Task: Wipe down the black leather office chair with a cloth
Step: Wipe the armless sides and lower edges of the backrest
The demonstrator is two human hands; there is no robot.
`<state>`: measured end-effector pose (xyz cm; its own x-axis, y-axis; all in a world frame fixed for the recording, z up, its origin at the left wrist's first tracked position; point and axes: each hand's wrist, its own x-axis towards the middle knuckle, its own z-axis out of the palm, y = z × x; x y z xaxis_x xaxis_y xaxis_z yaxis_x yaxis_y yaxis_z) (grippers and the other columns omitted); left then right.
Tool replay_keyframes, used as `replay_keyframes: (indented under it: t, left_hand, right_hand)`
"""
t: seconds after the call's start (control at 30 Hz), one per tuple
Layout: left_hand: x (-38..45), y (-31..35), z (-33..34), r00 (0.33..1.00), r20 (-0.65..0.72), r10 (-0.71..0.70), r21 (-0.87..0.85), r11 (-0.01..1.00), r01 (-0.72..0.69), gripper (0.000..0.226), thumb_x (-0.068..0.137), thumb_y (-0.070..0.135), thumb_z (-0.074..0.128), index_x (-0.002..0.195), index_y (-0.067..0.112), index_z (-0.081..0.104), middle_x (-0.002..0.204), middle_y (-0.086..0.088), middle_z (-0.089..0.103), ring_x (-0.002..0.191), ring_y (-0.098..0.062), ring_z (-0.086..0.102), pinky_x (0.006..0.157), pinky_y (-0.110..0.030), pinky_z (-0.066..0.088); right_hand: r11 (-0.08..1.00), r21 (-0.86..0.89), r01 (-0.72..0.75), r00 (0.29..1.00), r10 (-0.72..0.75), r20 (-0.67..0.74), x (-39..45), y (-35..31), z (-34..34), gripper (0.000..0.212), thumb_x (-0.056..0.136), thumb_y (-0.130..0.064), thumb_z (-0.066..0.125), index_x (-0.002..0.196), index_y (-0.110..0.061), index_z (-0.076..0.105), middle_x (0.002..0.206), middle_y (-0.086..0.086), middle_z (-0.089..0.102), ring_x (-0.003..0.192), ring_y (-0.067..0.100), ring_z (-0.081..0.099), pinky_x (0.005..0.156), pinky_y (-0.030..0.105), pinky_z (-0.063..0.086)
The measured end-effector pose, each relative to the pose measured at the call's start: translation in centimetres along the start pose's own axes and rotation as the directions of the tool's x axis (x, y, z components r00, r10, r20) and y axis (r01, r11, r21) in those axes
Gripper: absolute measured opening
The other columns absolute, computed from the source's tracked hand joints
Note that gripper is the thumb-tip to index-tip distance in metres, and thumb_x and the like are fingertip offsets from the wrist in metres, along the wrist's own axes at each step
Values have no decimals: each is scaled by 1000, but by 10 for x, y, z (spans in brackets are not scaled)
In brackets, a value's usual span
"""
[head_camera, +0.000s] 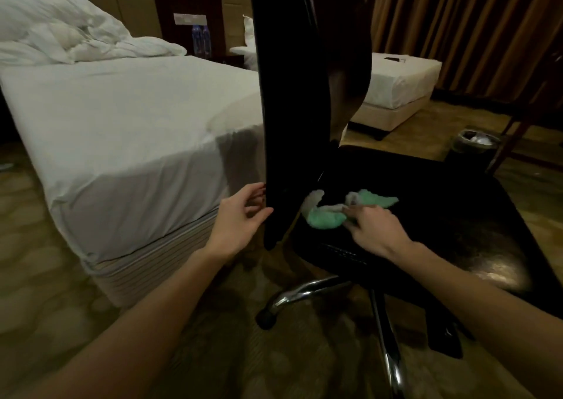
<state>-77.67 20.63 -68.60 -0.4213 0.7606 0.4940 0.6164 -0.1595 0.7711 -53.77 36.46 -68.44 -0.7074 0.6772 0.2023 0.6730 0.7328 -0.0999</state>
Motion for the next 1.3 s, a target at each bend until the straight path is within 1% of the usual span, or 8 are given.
replay_keyframes:
  t: [0.2, 0.33, 0.47, 0.6, 0.8, 1.0, 1.13, 1.3]
  left_hand:
    - [-1, 6, 8, 998, 1, -59, 40, 997, 59, 52, 84, 3, 76, 133, 11, 60, 102, 14, 67, 92, 6, 66, 85, -13, 54]
    - [6, 4, 12, 994, -9, -107, 84, 991, 107, 45, 82, -3, 76, 124, 6, 65, 93, 17, 66, 83, 17, 63, 78, -5, 50]
    - [10, 1, 12, 991, 1, -133, 152, 980, 131, 36, 82, -2, 77, 116, 6, 68, 90, 14, 67, 80, 18, 63, 78, -8, 53]
    - [13, 0, 9, 993, 13, -119, 198, 974, 114, 35, 81, -9, 73, 113, 4, 70, 89, 15, 66, 80, 22, 61, 75, -5, 52]
    - [10, 2, 8, 997, -7, -76, 244, 967, 75, 27, 81, -5, 75, 107, 4, 74, 90, 8, 70, 75, 25, 56, 67, 4, 38]
    - [14, -2, 11, 984, -9, -176, 128, 976, 176, 30, 82, -5, 76, 112, 0, 71, 91, 11, 69, 93, 2, 70, 81, -8, 53]
    - [14, -2, 10, 983, 17, -182, 154, 972, 177, 33, 85, 2, 76, 117, 3, 70, 100, 3, 71, 100, -8, 70, 81, -7, 52]
    - [12, 2, 5, 992, 2, -122, 220, 968, 119, 17, 85, 8, 77, 101, 12, 74, 84, 14, 69, 85, 8, 67, 74, -9, 53]
  right_hand:
    - [943, 324, 79, 980, -13, -200, -6, -52, 27, 31, 98, -29, 56, 127, -30, 65, 119, 1, 69, 113, 25, 61, 93, 35, 49]
    - [443, 881, -165, 877, 475, -75, 17, -79, 15, 25, 98, -20, 58, 119, -16, 70, 107, 1, 70, 109, 21, 61, 101, 35, 46]
    - [158, 970, -184, 809, 585, 58, 33, -123, 15, 21, 100, -21, 55, 110, -14, 72, 94, -2, 65, 86, 7, 59, 85, 28, 50]
    - [316, 929, -193, 818, 574, -26, 17, -145, 23, 21, 98, -26, 59, 84, -16, 70, 85, 7, 65, 79, 16, 62, 66, 20, 44]
    - [427, 904, 16, 852, 467, -236, -7, -133, -22, 25, 91, -16, 69, 116, -18, 71, 89, -25, 63, 84, -15, 59, 76, 2, 47]
    - [799, 268, 538, 528, -71, -846, 17, -104, -89, 34, 89, -2, 63, 123, -2, 66, 129, 8, 63, 126, 23, 57, 112, 34, 41]
    - [841, -240, 485, 493, -490, -719, 54, -89, -96, 25, 94, 0, 55, 114, 5, 68, 123, 17, 67, 134, 38, 48, 118, 43, 32]
    - [738, -405, 540, 614, -674, -411, 23, -73, -38, 20, 90, -4, 57, 103, -1, 72, 104, 15, 72, 107, 32, 61, 114, 42, 32]
